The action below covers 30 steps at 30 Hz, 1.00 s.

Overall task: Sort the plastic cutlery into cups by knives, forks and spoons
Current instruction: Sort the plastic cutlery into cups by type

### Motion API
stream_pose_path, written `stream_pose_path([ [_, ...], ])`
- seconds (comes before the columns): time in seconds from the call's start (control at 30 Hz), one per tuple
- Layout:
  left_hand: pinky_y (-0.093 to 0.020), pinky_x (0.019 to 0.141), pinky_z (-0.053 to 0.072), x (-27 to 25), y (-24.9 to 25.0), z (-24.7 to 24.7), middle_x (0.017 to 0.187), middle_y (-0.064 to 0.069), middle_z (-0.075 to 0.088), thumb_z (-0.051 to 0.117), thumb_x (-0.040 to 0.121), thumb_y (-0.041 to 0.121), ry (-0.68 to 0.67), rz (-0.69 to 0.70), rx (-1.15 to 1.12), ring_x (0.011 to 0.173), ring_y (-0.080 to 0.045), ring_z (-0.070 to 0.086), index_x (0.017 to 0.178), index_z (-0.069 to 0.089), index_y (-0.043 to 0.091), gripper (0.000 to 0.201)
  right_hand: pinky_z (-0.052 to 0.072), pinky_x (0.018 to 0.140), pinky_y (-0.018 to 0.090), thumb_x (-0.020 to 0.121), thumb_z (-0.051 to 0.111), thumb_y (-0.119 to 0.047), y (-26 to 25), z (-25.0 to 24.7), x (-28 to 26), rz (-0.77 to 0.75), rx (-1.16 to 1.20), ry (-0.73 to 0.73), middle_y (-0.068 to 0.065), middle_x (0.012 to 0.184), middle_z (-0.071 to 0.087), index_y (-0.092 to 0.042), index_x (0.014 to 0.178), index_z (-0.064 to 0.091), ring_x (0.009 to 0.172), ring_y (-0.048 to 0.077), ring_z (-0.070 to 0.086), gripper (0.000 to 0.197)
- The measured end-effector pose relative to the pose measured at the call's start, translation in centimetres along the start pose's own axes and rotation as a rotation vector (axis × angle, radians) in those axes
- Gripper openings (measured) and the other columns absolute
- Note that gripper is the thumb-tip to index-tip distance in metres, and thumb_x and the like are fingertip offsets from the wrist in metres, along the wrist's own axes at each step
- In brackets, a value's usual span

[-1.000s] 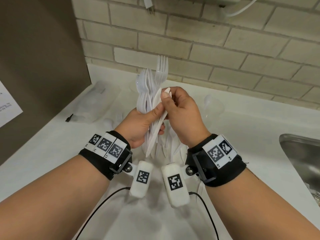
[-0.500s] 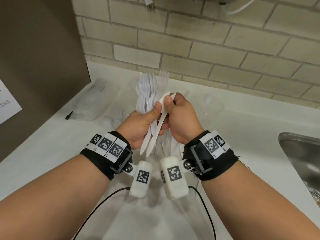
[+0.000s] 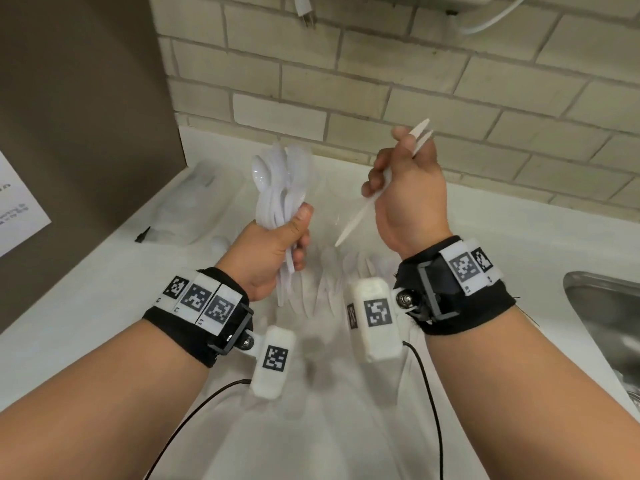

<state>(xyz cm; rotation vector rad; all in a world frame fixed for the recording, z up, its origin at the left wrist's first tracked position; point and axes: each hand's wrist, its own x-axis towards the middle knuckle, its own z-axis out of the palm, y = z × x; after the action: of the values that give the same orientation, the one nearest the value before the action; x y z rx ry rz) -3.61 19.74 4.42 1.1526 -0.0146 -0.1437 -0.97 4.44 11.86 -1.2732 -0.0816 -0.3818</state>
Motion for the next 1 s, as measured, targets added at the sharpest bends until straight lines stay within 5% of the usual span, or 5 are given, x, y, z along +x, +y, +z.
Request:
stream_pose_path([
  [0.37,-0.03,0.065,0.059,0.3,1.9,-6.3,0.07,-0.002,0.066,0.055,0.092,0.026,0.225,0.054,-0.123,0.067,-0.019,0.068,0.083,0.063,0.015,0.017,0.043,0.076,0.021,0.102,0.033,-0.01,4.8,8.9,9.7,-0.195,-0.224,-0.156,0.003,0.077,0.059,-0.026,0.092,0.047,0.07,0.003,0.058,0.023],
  [0.63,-0.034,0.076,0.057,1.4,1.4,-8.0,0.077,-0.007,0.069,0.056,0.09,0.022,0.227,0.01,-0.167,0.079,-0.024,0.071,0.09,0.065,0.011,0.015,0.041,0.066,0.018,0.098,0.04,-0.009,13.8,8.9,13.9,0.167,-0.472,-0.19,0.005,0.088,0.065,-0.011,0.114,0.054,0.068,0.009,0.058,0.022],
  [0.8,-0.039,0.085,0.054,1.7,1.0,-8.0,0.077,-0.007,0.067,0.056,0.092,0.019,0.202,-0.017,-0.16,0.086,-0.029,0.069,0.095,0.066,0.009,0.015,0.035,0.105,0.023,0.093,0.053,-0.012,12.9,8.2,14.8,0.152,-0.769,-0.253,0.006,0.146,0.046,-0.01,0.143,0.038,0.132,0.021,0.045,0.053],
  [0.9,-0.038,0.076,0.057,1.8,0.7,-7.2,0.069,-0.005,0.063,0.058,0.09,0.019,0.19,-0.018,-0.133,0.071,-0.024,0.066,0.092,0.066,0.008,0.014,0.038,0.097,0.02,0.091,0.055,-0.01,10.0,8.1,12.7,0.007,-0.73,-0.246,0.003,0.139,0.053,-0.016,0.133,0.053,0.123,0.016,0.052,0.042],
  [1.0,-0.031,0.058,0.048,2.0,0.5,-6.2,0.064,-0.003,0.056,0.066,0.084,0.024,0.19,-0.017,-0.083,0.054,-0.015,0.053,0.084,0.064,0.009,0.016,0.049,0.077,0.024,0.088,0.063,-0.014,7.0,8.0,8.4,-0.016,-0.567,-0.314,-0.003,0.097,0.069,-0.024,0.096,0.069,0.081,0.009,0.061,0.014],
])
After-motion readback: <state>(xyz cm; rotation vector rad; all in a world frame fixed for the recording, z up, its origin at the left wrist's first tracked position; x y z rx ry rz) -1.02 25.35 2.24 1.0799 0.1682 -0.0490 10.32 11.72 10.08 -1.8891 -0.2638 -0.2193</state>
